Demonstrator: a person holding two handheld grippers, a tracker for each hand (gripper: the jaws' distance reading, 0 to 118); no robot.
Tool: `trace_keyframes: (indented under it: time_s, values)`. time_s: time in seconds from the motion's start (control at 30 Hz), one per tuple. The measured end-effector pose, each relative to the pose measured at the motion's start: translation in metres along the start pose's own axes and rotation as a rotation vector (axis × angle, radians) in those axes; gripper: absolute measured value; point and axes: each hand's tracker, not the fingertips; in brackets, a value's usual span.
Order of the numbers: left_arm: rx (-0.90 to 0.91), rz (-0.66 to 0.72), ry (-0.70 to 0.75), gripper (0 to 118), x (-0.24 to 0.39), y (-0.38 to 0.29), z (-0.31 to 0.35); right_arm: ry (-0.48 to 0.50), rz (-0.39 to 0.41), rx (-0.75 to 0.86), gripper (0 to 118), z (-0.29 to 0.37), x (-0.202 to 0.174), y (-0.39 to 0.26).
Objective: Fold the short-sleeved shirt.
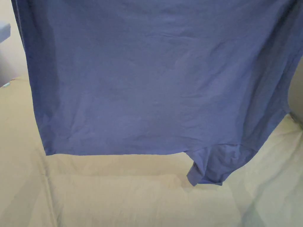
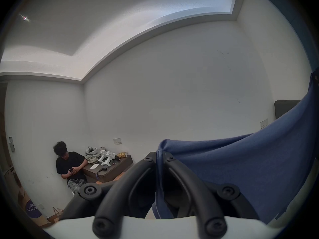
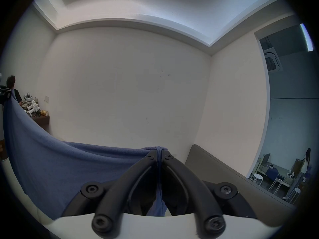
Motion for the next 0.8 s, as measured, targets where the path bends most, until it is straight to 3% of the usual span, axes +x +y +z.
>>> trace_keyframes:
  time_s: [0.2,0.37,0.4,0.43,0.5,0.53,0.8]
  values:
    - [-0.012,0.063,-0.003,5,0.013,-0.015,-0.028,-0.016,0.007,-0.023,5,-0.030,-0.017,-0.020]
    - [-0.059,0.037,-0.016,5,0.030,-0.052,-0.057,0.007,-0.029,-0.077,5,-0.061,-0.024,-0.053]
    - [-0.110,0.056,0.082,5,0.029,-0.062,-0.065,0.016,-0.019,-0.094,5,-0.067,-0.028,-0.066]
    - [-0.119,0.059,0.080,5,0.032,-0.072,-0.065,0.020,-0.004,-0.111,5,-0.070,-0.032,-0.078]
    - [-0.144,0.065,0.066,5,0.039,-0.094,-0.070,0.033,0.007,-0.135,5,-0.075,-0.038,-0.101]
    - [-0.143,0.043,-0.010,5,0.045,-0.106,-0.069,0.046,0.011,-0.156,5,-0.077,-0.042,-0.115]
    - [-0.260,-0.023,-0.088,5,0.068,-0.224,-0.047,0.143,0.001,-0.312,5,-0.057,-0.062,-0.223]
